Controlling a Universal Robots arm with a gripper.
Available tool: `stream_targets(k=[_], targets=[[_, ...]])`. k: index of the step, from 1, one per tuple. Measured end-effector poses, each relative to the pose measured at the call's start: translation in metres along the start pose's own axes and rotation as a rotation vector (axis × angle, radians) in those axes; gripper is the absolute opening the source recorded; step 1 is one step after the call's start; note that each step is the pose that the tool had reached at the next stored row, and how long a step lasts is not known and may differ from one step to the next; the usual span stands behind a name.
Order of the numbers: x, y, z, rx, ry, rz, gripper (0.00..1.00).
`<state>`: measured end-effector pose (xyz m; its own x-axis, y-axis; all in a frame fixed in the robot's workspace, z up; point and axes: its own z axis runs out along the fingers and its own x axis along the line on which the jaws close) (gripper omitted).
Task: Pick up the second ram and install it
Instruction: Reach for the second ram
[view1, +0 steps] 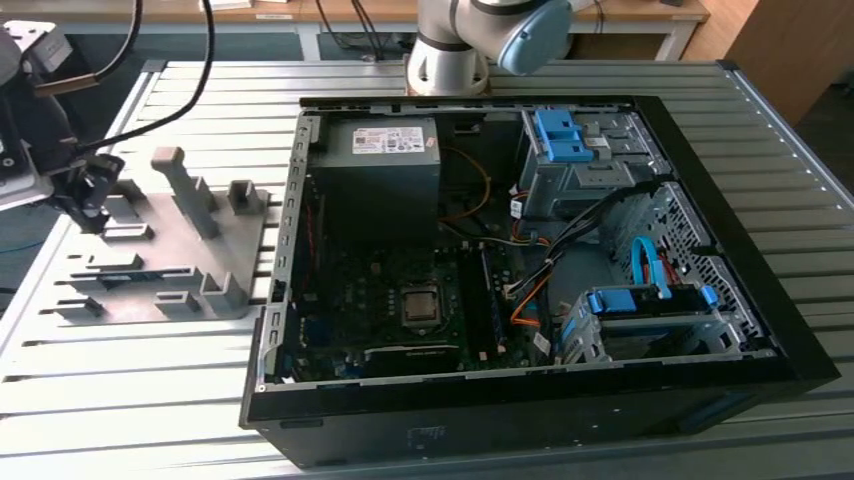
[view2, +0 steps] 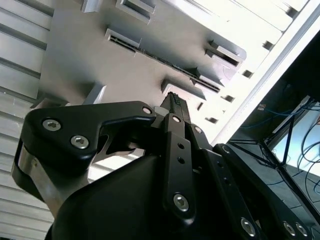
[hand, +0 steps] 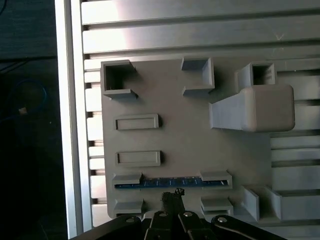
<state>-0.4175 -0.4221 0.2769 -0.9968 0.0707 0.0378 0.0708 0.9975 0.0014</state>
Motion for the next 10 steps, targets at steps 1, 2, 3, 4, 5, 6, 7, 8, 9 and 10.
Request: stream_targets(k=[1,2,3,4,5,6,7,8,9,10], targets=[[-0.0001,-0.0003,0.0018,0.0001,0.0002,0.000,0.10],[-0.0002,-0.0006,0.0036,0.0001,0.0006,0.000,0.10],[-0.0003,-0.0009,0.0054,0.0001,0.0009,0.000,0.10],[-0.0004,-0.0013,0.0073,0.0001,0.0011,0.000,0.10],[-0.0005,-0.0016,0.0091,0.0001,0.0013,0.000,0.10],[-0.0005,-0.0019,0.0109,0.0001,0.0016,0.000,0.10],[-0.0006,-0.0022,0.0126,0.0002,0.0019,0.000,0.10],[-0.0007,-0.0025,0.0147,0.0001,0.0020,0.000,0.10],[-0.0008,-0.0028,0.0164,0.0001,0.0023,0.000,0.10],[-0.0009,-0.0031,0.0182,0.0002,0.0026,0.000,0.10]])
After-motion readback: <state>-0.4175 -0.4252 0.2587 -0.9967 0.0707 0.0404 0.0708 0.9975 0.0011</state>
